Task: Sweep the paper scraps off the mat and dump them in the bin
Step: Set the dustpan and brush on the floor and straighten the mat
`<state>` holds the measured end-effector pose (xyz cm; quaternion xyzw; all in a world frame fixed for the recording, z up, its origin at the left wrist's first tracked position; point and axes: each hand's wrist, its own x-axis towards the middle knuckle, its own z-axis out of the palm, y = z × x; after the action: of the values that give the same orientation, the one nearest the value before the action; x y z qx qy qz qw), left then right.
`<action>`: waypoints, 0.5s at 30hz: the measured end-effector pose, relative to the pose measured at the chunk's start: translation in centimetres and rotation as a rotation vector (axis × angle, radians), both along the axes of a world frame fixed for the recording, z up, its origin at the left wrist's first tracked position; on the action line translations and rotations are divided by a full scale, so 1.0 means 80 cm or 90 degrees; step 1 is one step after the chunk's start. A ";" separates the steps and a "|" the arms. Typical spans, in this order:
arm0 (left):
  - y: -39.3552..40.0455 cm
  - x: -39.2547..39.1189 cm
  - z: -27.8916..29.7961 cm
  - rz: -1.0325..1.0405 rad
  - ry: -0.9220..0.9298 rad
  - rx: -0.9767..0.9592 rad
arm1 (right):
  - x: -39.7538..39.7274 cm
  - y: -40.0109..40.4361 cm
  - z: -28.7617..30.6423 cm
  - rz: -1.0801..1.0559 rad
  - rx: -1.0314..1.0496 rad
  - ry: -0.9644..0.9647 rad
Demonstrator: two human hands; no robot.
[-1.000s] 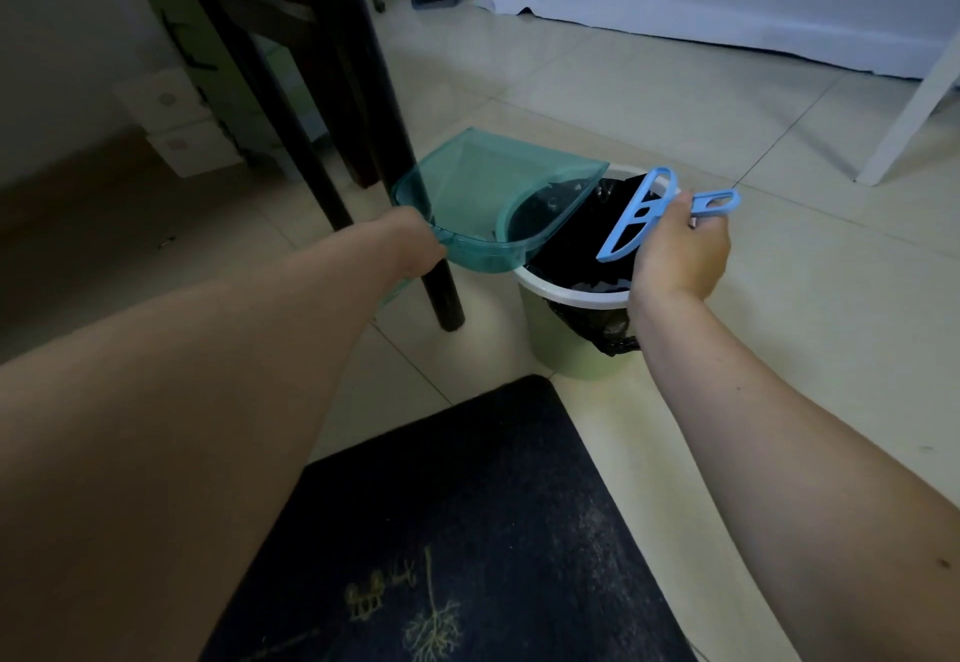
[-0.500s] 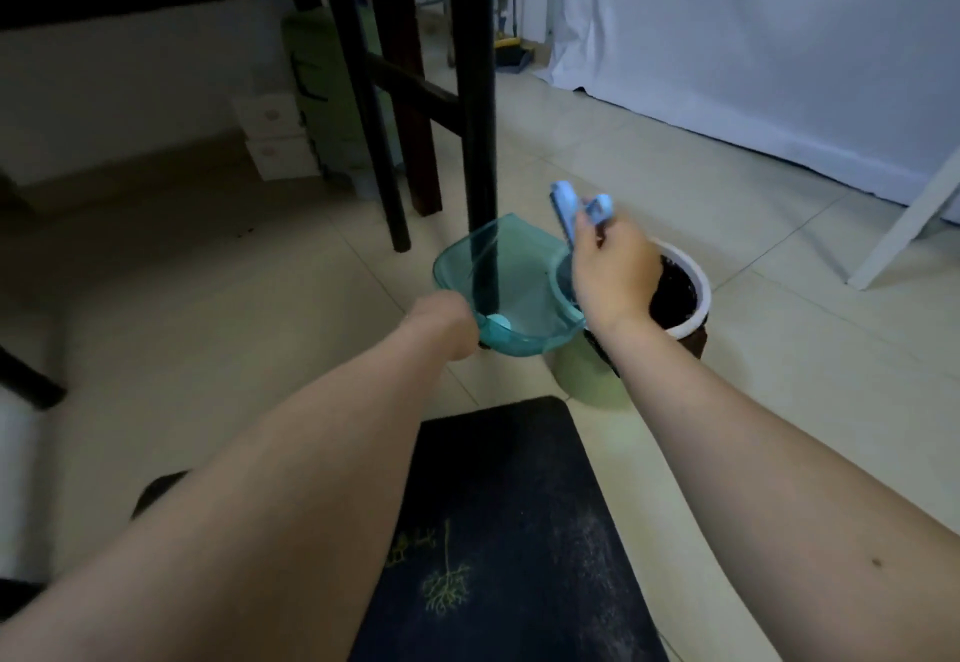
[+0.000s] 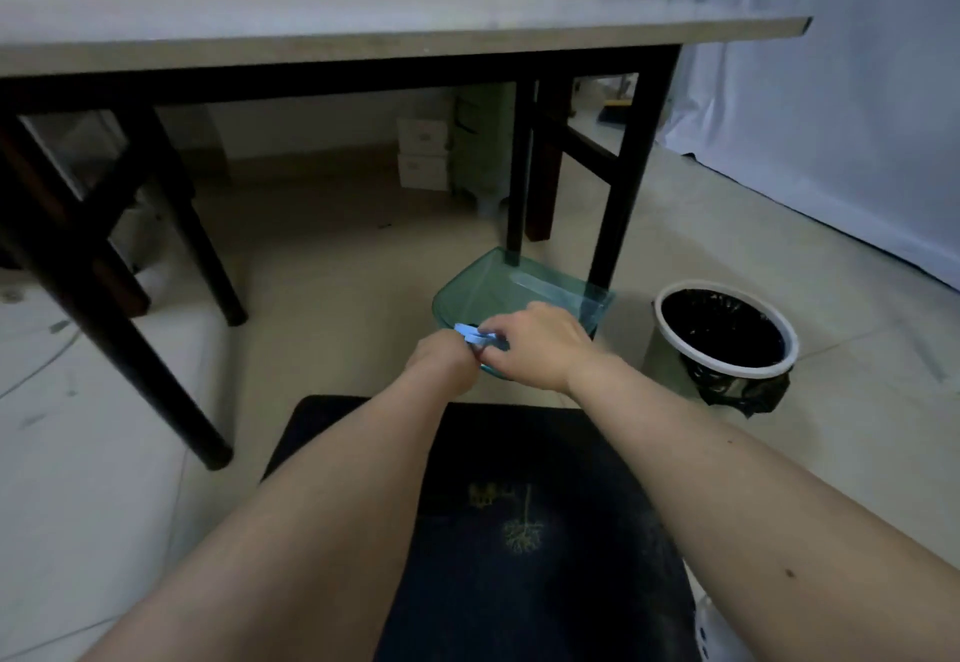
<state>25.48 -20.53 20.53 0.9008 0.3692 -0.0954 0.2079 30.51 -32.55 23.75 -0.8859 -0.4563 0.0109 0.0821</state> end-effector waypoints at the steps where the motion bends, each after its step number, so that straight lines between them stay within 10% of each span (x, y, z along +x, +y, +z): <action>1: 0.009 -0.017 0.000 0.028 -0.004 -0.012 | -0.015 0.011 0.001 0.010 -0.002 0.007; 15: 0.158 -0.274 -0.067 0.192 0.012 -0.032 | -0.209 0.177 -0.030 0.113 -0.050 0.098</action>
<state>3.58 -7.85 15.13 0.8288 0.4995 -0.0805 0.2390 13.77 -18.43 21.39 -0.8410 -0.5248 0.1036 0.0808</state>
